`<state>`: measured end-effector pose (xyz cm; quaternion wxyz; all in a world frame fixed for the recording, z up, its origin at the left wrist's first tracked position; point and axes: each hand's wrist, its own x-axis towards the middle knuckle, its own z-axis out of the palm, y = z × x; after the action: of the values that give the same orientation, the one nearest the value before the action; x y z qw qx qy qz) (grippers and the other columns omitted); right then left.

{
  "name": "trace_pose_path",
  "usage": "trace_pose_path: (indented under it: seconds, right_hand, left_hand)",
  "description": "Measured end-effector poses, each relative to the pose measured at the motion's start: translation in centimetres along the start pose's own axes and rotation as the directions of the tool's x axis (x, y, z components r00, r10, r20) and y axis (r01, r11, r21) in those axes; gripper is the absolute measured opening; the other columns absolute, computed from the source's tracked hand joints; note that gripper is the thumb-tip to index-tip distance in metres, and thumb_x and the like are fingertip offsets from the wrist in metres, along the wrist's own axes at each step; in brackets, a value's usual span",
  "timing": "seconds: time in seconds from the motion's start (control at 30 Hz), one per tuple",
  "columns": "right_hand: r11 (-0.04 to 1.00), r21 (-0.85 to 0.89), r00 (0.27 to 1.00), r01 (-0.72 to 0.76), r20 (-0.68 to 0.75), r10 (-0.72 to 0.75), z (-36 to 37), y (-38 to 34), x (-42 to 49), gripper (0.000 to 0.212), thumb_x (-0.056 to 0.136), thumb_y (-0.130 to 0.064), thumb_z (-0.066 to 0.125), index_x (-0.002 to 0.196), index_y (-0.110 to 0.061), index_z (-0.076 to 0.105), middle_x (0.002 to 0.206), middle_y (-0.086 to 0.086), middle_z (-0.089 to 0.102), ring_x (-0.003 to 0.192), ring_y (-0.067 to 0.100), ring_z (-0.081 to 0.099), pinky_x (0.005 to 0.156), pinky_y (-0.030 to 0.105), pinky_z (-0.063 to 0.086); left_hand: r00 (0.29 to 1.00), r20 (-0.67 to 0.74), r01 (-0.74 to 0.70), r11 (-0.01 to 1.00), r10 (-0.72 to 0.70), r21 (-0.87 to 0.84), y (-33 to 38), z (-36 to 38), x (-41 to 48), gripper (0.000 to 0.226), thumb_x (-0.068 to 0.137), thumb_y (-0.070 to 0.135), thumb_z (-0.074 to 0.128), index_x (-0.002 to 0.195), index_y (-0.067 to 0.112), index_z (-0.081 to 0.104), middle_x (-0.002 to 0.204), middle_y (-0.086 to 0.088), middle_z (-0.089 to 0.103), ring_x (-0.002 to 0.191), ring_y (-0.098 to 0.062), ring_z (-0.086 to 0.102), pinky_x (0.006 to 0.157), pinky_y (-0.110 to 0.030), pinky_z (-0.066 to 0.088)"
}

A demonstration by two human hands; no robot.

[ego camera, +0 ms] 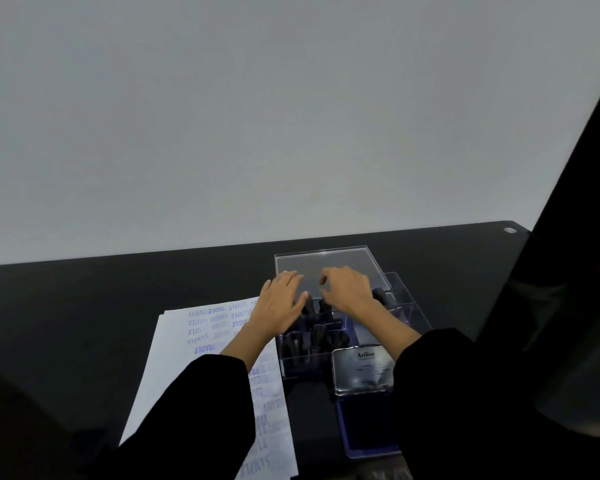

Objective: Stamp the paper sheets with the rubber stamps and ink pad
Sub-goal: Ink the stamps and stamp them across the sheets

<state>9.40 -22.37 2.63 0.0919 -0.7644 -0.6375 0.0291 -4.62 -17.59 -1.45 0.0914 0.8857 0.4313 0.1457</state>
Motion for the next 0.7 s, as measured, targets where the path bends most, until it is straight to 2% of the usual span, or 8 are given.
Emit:
trace_pose_path:
  seconds: [0.17,0.33,0.7]
  right_hand:
    - [0.990,-0.142,0.999,0.021,0.050,-0.015,1.2,-0.7,-0.1,0.029,0.094,-0.021,0.049,0.117,-0.008,0.058,0.116,0.014,0.062,0.108,0.031,0.059,0.086,0.036,0.047]
    - [0.975,-0.221,0.999,0.016,0.049,-0.006,1.5,-0.9,0.0,0.025,0.094,-0.020,0.049,0.112,-0.004,0.056,0.115,0.014,0.062,0.107,0.031,0.059,0.083,0.034,0.046]
    - [0.972,-0.230,0.998,-0.046,0.038,0.056,2.4,-1.1,1.1,0.022,0.092,-0.017,0.052,0.110,-0.007,0.057,0.114,0.011,0.063,0.105,0.029,0.061,0.080,0.032,0.047]
  left_hand:
    - [0.999,0.035,0.024,1.000,-0.023,-0.013,-0.5,0.9,-0.5,0.052,0.100,0.035,0.032,0.146,0.012,0.025,0.153,-0.005,0.026,0.143,-0.019,0.019,0.116,-0.041,0.019]
    - [1.000,0.025,0.018,0.998,-0.017,-0.061,-0.5,1.0,-0.7,0.053,0.100,0.033,0.032,0.146,0.010,0.024,0.153,-0.006,0.026,0.143,-0.020,0.017,0.119,-0.034,0.014]
    - [0.999,0.037,0.023,0.995,-0.020,-0.097,-0.4,0.9,-0.9,0.054,0.100,0.032,0.034,0.147,0.010,0.019,0.155,-0.004,0.020,0.145,-0.018,0.009,0.116,-0.030,0.016]
